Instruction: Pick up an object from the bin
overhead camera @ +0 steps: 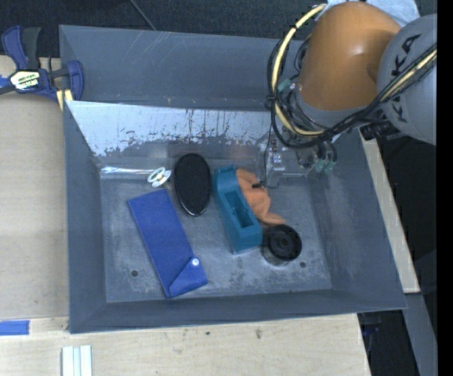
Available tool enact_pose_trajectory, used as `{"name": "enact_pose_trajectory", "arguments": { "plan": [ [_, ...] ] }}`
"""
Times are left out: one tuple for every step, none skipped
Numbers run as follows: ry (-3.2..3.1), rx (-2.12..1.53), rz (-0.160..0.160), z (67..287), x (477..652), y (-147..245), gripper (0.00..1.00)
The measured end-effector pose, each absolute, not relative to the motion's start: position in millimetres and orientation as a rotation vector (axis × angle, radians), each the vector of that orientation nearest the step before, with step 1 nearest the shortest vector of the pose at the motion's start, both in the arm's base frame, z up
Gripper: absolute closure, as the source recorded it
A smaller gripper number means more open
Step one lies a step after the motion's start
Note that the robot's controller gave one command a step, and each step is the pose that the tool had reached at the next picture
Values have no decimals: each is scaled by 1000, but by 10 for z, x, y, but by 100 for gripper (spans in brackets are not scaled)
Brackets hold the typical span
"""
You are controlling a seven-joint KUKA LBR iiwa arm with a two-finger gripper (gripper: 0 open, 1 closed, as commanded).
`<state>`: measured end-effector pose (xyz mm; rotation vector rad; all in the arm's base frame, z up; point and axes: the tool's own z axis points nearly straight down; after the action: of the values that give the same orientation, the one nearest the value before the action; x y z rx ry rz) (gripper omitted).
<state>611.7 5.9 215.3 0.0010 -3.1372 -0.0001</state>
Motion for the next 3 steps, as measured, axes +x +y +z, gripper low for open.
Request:
{"name": "enact_pose_trajectory", "arguments": {
  "plan": [
    [-3145, 1, 0, 2206, 6129, 58, 0],
    [-3152, -125, -2, 1998, 5889, -60, 0],
    [-3142, -188, 0, 1392, 5834, -182, 0]
  ]
}}
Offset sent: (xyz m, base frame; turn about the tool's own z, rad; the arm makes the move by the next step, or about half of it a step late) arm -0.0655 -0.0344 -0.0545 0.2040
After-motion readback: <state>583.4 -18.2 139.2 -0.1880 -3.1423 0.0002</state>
